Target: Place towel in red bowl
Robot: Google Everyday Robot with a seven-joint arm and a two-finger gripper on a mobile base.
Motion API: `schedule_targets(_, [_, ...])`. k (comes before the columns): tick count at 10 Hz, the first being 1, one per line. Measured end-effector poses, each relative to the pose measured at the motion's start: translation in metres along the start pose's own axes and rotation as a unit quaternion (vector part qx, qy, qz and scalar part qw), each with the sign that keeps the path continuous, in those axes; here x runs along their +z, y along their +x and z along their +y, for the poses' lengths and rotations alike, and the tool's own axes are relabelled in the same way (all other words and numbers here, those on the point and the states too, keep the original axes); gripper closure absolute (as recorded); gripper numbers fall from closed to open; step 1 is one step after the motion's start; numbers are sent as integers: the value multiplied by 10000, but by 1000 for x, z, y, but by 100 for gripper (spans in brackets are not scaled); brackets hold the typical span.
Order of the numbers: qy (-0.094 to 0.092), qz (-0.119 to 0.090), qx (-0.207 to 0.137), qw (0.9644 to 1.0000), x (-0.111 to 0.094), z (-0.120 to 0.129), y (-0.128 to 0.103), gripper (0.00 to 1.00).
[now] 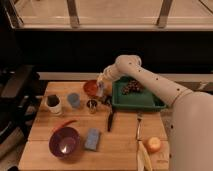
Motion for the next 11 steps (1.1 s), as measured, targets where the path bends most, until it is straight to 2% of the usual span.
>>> schedule_targets(2, [-82, 43, -123, 9999, 11, 9, -7, 61])
schedule_targets(4, [-58, 72, -205, 9997, 17, 11, -9, 40])
schedule_targets(5, [-23, 80, -208, 9998, 18, 13, -10, 37])
schedule_targets(11, [-6, 79, -187, 9998, 18, 12, -10, 37])
